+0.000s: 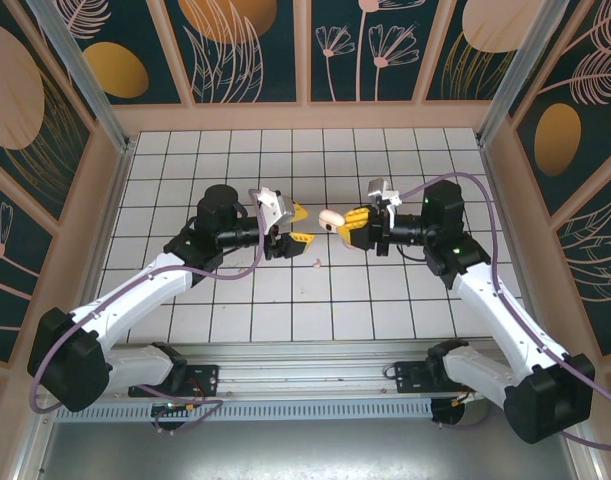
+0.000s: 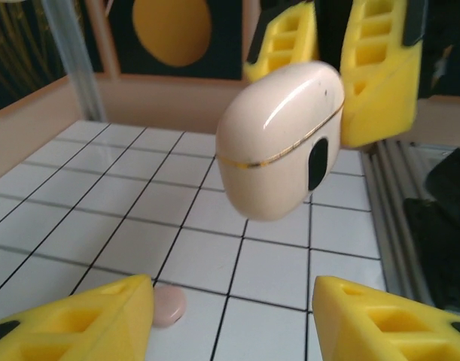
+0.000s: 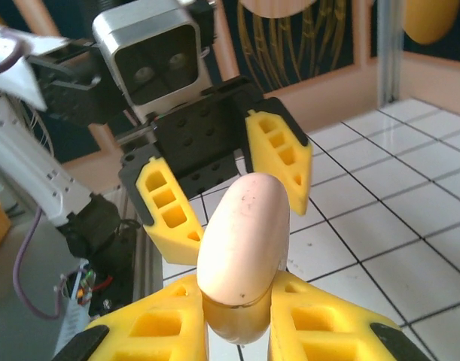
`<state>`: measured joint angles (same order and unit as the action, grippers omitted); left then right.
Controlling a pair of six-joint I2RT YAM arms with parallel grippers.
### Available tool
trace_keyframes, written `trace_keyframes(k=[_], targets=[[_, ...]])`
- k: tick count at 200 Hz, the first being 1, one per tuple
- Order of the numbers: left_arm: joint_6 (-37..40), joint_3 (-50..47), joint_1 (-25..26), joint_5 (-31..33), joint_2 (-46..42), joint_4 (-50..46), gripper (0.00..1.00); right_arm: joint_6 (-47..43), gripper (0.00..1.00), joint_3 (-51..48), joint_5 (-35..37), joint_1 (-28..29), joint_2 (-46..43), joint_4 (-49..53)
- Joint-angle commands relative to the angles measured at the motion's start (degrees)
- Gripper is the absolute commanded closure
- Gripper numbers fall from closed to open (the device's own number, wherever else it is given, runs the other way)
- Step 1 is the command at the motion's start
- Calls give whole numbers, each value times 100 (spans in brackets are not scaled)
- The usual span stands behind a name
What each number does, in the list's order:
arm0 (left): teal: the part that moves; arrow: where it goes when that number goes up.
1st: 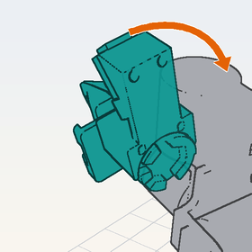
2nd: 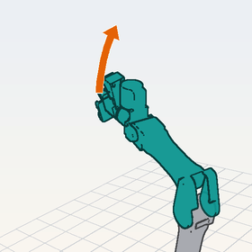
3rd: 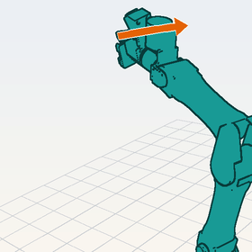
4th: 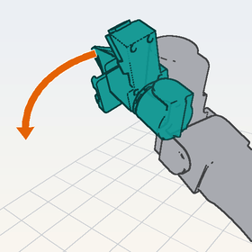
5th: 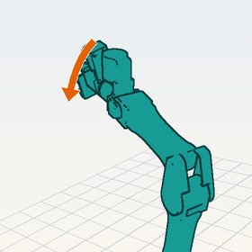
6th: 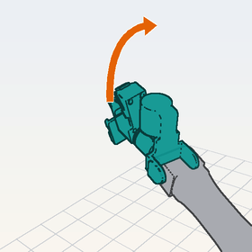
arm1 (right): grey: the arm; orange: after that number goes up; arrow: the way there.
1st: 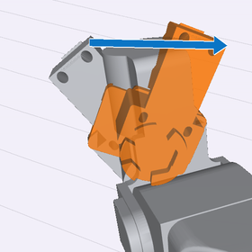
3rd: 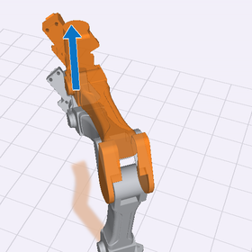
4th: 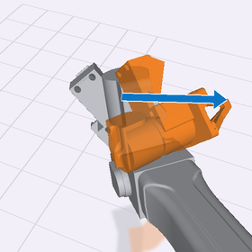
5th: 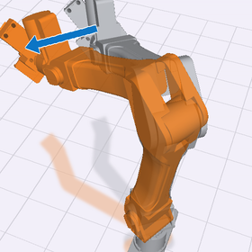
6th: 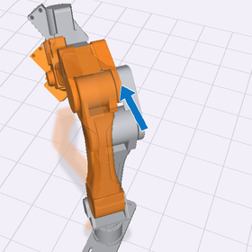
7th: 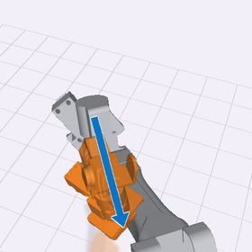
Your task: Insert the wireless bluetooth earbuds into the charging case
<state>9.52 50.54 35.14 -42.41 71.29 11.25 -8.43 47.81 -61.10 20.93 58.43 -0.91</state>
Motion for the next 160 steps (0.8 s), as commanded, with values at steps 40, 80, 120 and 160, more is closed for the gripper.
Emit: trace_keyframes(k=[40, 80, 120, 160], targets=[[83, 166, -22, -811, -217, 152, 43, -1483, 79, 283, -1075, 20, 248, 214], [164, 292, -21, -1069, -113, 49, 47, -1640, 79, 512, -1149, 167, 500, 380], [285, 417, -21, -1226, -53, -135, 54, -1775, 79, 708, -1255, 279, 746, 557], [520, 483, -10, -1269, -27, -512, 67, -1811, 79, 844, -1263, 355, 926, 578]])
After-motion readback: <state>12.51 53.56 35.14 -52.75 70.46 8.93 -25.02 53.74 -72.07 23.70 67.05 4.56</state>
